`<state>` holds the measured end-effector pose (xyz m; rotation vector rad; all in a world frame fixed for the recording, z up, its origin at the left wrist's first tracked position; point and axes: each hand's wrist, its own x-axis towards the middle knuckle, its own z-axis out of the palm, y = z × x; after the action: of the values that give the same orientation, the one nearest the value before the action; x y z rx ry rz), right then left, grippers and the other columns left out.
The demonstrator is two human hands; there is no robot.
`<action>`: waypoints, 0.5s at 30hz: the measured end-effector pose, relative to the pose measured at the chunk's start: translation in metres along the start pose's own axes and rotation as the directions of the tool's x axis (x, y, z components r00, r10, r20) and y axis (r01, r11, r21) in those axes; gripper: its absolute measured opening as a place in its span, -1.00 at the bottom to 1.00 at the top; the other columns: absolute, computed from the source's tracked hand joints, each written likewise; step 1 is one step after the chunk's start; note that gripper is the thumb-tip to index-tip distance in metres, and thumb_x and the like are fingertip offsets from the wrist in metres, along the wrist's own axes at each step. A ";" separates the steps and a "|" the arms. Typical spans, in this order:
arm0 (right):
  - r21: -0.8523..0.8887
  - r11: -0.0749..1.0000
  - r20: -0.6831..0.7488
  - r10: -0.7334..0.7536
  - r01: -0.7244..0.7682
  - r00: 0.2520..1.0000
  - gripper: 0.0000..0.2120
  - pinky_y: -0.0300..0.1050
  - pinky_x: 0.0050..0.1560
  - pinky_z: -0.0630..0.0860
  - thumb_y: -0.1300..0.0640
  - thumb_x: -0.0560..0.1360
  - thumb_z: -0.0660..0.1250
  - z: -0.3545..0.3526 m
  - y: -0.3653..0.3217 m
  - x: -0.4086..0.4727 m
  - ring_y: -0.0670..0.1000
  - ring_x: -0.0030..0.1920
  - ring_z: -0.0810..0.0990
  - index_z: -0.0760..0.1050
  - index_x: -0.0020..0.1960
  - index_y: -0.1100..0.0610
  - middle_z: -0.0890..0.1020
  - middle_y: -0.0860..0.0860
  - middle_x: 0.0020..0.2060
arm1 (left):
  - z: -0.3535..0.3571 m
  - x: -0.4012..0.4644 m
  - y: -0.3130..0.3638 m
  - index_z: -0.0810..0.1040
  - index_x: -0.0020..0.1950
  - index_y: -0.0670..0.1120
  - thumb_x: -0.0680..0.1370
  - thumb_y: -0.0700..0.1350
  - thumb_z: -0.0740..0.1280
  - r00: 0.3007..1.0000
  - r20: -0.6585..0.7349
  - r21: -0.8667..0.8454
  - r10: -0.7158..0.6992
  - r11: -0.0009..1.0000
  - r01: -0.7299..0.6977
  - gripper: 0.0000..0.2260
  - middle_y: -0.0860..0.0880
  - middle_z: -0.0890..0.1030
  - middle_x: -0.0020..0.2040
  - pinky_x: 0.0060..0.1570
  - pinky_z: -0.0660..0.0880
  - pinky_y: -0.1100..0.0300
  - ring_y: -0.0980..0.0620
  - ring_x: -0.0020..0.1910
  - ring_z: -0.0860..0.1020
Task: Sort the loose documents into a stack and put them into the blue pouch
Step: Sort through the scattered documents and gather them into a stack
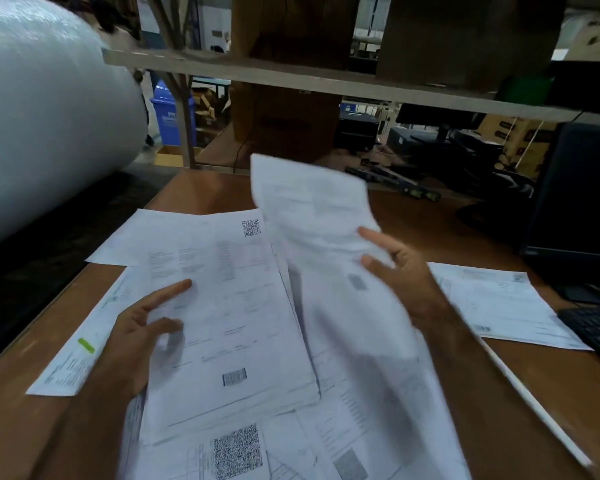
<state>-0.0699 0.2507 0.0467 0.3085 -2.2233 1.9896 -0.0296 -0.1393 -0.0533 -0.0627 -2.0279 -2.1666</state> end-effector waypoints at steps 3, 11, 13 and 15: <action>-0.020 0.994 0.180 0.110 -0.108 0.977 -0.32 -0.19 0.20 0.58 0.15 0.44 0.54 0.033 0.014 -0.010 -0.19 0.25 0.61 0.41 0.51 -0.02 0.57 -0.31 0.31 | 0.002 -0.001 0.001 0.66 0.31 0.04 0.50 -0.51 0.28 1.000 0.004 0.017 -0.005 1.000 0.005 -0.44 0.12 0.57 0.40 0.44 0.37 -0.16 -0.01 0.43 0.49; -0.509 0.860 0.171 0.048 0.046 0.984 0.02 -0.28 0.44 0.20 -0.14 0.38 0.59 0.087 0.039 -0.009 -0.23 0.47 0.23 0.07 0.65 -0.12 0.26 -0.26 0.51 | 0.002 -0.011 0.022 0.34 0.53 0.25 0.62 0.30 0.13 0.984 0.009 0.378 0.178 0.910 -0.169 -0.52 0.27 0.26 0.59 0.51 0.13 0.34 0.35 0.54 0.21; -0.543 0.837 0.178 0.044 0.061 0.983 0.03 -0.28 0.47 0.13 -0.15 0.39 0.58 0.094 0.042 -0.007 -0.16 0.54 0.19 0.02 0.65 -0.08 0.20 -0.18 0.58 | 0.006 -0.014 0.026 0.25 0.58 0.24 0.60 0.37 0.11 0.973 -0.033 0.496 0.229 0.849 -0.182 -0.44 0.34 0.15 0.58 0.45 0.01 0.49 0.48 0.50 0.12; -0.548 0.836 0.192 0.106 0.017 0.976 0.06 -0.24 0.46 0.13 -0.17 0.40 0.57 0.102 0.046 -0.007 -0.09 0.58 0.16 -0.03 0.66 -0.05 0.16 -0.13 0.62 | 0.016 -0.017 0.033 0.13 0.61 0.23 0.62 0.21 0.26 0.979 -0.034 0.604 0.200 0.784 -0.139 -0.41 0.35 0.07 0.55 0.44 -0.01 0.41 0.41 0.47 0.10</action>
<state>-0.0716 0.1541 -0.0111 0.4121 -2.8325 1.2861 -0.0089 -0.1237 -0.0221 -0.0520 -2.4375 -1.3074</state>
